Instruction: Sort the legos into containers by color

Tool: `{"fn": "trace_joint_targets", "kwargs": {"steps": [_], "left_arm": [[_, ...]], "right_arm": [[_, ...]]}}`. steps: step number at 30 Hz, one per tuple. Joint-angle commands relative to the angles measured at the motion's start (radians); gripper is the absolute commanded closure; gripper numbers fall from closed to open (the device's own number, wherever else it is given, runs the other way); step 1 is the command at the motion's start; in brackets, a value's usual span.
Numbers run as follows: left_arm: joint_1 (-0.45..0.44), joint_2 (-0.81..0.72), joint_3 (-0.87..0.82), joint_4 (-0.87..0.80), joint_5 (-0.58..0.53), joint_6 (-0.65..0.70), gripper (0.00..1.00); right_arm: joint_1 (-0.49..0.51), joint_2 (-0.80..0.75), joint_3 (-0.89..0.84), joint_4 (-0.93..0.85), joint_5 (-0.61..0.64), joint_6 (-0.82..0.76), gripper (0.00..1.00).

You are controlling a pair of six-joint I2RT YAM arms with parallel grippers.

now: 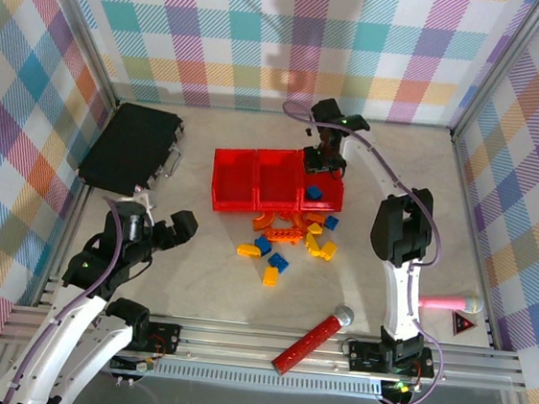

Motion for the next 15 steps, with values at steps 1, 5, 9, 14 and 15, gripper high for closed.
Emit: {"fn": "trace_joint_targets", "kwargs": {"steps": [1, 5, 9, 14, 15], "left_arm": [[-0.01, -0.007, -0.021, -0.026, -0.002, -0.019, 0.0], [-0.01, -0.007, -0.032, -0.022, -0.003, -0.035, 0.0], [-0.01, -0.007, -0.043, -0.022, -0.001, -0.044, 0.0], [-0.01, -0.006, -0.045, -0.023, 0.005, -0.044, 0.0], [-0.01, -0.004, -0.047, -0.02, 0.014, -0.045, 0.0]], "right_arm": [[-0.012, 0.022, 0.031, -0.039, -0.004, -0.031, 0.79], [-0.012, 0.03, 0.017, -0.033, -0.012, -0.036, 0.78], [-0.012, 0.035, 0.0, -0.03, -0.015, -0.039, 0.73], [-0.013, 0.035, 0.007, -0.038, -0.034, -0.034, 0.59], [-0.012, 0.037, 0.013, -0.044, -0.043, -0.033, 0.57]]}}
